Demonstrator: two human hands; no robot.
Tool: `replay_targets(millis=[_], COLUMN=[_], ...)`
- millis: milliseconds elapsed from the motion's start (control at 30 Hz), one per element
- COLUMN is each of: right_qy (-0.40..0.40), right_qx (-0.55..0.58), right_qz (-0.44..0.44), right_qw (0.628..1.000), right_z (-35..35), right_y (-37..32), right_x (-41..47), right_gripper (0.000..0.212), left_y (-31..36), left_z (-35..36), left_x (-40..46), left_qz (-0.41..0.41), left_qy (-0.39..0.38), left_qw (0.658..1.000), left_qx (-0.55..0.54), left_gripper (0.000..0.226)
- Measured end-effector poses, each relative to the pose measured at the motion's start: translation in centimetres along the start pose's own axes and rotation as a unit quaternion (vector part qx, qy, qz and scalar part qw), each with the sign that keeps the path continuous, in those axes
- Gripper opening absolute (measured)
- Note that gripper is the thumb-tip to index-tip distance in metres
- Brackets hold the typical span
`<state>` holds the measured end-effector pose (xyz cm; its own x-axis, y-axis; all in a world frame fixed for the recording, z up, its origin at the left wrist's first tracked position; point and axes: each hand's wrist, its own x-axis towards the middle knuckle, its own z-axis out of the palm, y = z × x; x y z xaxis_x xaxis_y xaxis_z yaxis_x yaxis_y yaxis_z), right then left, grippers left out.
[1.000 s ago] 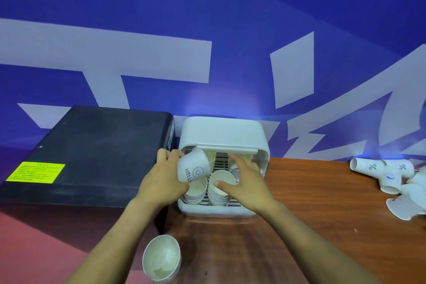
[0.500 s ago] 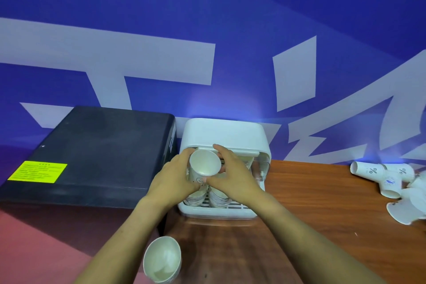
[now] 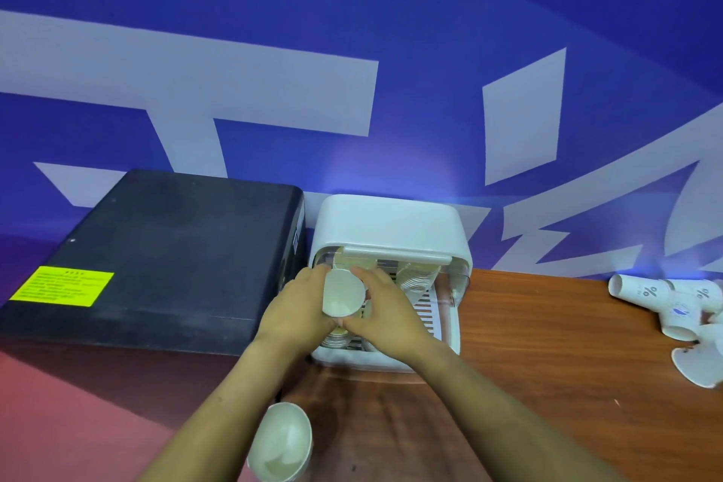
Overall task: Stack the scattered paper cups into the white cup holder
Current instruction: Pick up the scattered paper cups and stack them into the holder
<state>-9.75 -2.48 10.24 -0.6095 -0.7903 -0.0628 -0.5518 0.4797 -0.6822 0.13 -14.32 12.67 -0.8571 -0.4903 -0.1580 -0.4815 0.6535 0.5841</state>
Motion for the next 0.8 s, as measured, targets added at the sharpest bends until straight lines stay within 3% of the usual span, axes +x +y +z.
replay_targets(millis=[100,267,500,633,800], right_qy=[-0.019,-0.071,-0.084,-0.078,-0.078], right_qx=[-0.060,-0.177,-0.165,-0.150,-0.139], right_qz=[0.008,0.011,0.008,0.010,0.014], right_qw=[0.998,0.982,0.983,0.986,0.987], right_z=[0.5,1.3,-0.5,-3.1,-6.0], right_y=[0.9,2.1,1.9,2.3,3.5], right_x=[0.0,-0.2,-0.4,-2.1,-5.5], right_gripper=[0.079,0.080,0.074,0.061,0.050], left_y=[-0.6,-2.0,-0.8,1.3,5.7], left_z=[1.5,4.0,3.1,1.2,0.6], left_x=[0.6,1.4,0.9,-0.6,-3.5], left_qz=[-0.019,-0.046,-0.054,-0.031,0.022], left_qy=[-0.037,-0.092,-0.100,-0.066,0.016], left_qw=[0.999,0.994,0.992,0.994,0.997], left_qx=[0.007,0.040,0.058,0.086,0.075], left_gripper=[0.034,0.055,0.076,0.074,0.056])
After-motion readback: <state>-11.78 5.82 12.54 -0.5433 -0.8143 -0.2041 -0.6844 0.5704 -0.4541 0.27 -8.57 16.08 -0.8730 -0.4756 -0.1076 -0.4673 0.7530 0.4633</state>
